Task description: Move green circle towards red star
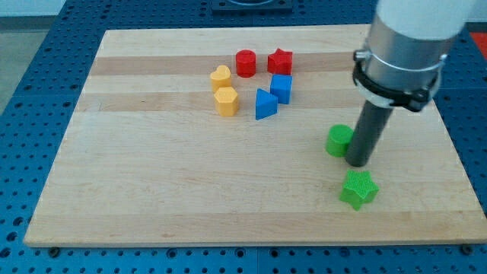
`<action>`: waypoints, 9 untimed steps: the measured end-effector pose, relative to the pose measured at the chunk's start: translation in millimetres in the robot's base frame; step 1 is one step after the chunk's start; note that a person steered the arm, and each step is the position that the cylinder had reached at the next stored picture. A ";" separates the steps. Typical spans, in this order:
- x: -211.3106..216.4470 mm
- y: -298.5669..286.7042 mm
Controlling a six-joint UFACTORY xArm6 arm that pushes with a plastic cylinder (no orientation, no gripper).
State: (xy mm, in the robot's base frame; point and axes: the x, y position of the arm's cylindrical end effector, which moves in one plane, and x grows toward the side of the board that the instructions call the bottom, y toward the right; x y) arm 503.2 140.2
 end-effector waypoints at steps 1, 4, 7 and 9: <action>-15.7 -18.2; -32.1 -102.9; -27.2 -83.3; -41.4 -74.6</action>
State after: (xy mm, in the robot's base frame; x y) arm 461.8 65.6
